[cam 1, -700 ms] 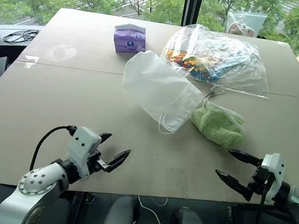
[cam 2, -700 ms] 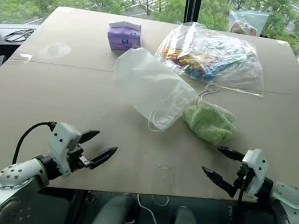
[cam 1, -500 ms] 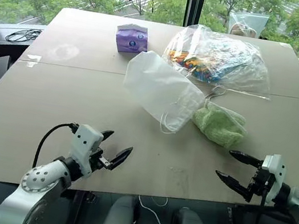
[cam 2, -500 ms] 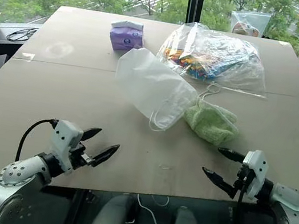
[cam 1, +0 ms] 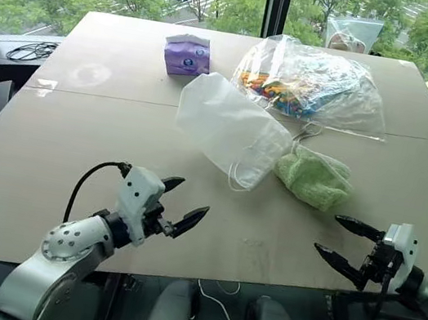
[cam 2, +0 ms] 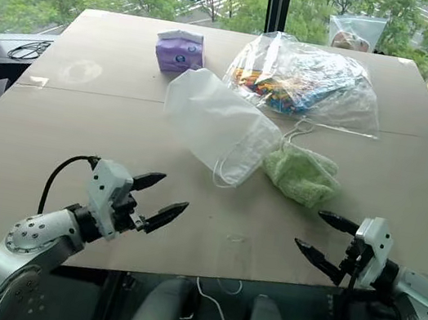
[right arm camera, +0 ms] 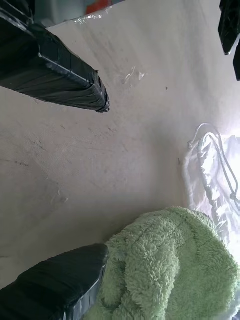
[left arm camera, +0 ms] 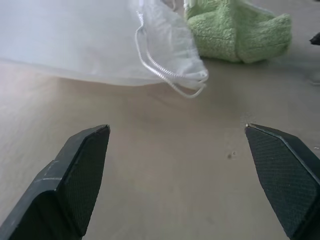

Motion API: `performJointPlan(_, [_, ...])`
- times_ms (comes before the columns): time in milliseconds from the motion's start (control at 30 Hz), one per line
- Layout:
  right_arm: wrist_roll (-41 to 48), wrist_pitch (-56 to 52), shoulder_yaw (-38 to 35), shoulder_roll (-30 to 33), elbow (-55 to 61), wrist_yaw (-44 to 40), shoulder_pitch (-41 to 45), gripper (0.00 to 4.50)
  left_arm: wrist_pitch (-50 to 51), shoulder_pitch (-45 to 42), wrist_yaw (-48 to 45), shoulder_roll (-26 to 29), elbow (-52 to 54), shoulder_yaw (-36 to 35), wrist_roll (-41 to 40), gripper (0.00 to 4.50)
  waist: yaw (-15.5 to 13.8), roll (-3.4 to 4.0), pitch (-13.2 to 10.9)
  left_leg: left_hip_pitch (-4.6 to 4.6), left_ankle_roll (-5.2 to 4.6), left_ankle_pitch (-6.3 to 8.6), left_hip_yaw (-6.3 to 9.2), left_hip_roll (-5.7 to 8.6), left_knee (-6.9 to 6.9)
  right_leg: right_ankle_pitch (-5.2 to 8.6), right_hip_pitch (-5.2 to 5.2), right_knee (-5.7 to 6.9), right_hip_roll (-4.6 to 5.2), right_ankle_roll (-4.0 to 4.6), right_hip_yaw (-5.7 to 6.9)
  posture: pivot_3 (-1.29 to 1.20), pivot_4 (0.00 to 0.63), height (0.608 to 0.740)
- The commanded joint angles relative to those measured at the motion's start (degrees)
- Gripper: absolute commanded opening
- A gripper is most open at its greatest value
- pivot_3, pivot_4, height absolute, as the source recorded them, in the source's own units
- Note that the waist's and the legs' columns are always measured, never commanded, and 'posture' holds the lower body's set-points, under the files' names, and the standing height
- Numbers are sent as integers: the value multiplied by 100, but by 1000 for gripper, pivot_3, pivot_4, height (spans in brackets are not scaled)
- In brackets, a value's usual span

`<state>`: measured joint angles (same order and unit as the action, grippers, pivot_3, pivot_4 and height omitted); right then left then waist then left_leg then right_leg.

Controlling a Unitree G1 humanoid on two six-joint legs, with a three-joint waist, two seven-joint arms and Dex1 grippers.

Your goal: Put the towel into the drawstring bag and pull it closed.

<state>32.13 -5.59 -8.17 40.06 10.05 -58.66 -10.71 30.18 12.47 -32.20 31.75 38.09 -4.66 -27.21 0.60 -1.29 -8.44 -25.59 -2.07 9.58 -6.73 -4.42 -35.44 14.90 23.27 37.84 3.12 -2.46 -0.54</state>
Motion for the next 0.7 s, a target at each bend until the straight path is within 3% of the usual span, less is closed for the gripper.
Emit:
performJointPlan(33, [144, 5, -313, 57, 169, -146, -30, 4500, 49, -89, -117, 65, 105, 124, -68, 4460, -1, 0, 0, 0, 0, 0, -1, 1, 0, 0, -1, 0, -3, 0, 0, 0, 150, 740])
performJointPlan(200, [423, -188, -555, 136, 292, -402, -64, 4500, 385, -452, 11, -217, 298, 369, -446, 4460, -9, 0, 0, 0, -1, 0, 1, 3, -1, 0, 0, 0, -7, -1, 1, 0, 150, 740])
performJointPlan(300, [528, -301, -658, 293, 265, -632, 10, 4500, 238, -1230, 527, -964, 111, 562, -447, 4460, -86, 1, -1, -2, -2, -1, 6, 11, -5, 0, -3, 2, -4, -2, 7, 0, 150, 740])
performJointPlan(533, [487, -241, -893, 433, -118, -880, 238, 4500, 44, -2759, 1668, -2109, -1059, 1960, 1193, 4460, -142, 0, -1, -3, -46, 2, 33, 20, -66, 1, -50, -1, -30, -5, 21, 0, 150, 740])
performJointPlan(700, [505, -200, -1018, 371, -167, -834, 293, 4500, -413, -3427, 2342, -2127, -1986, 3340, 3203, 4460, -140, 1, -1, -10, -50, 3, 46, 22, -82, 0, -54, 0, -31, -5, 30, 0, 150, 740])
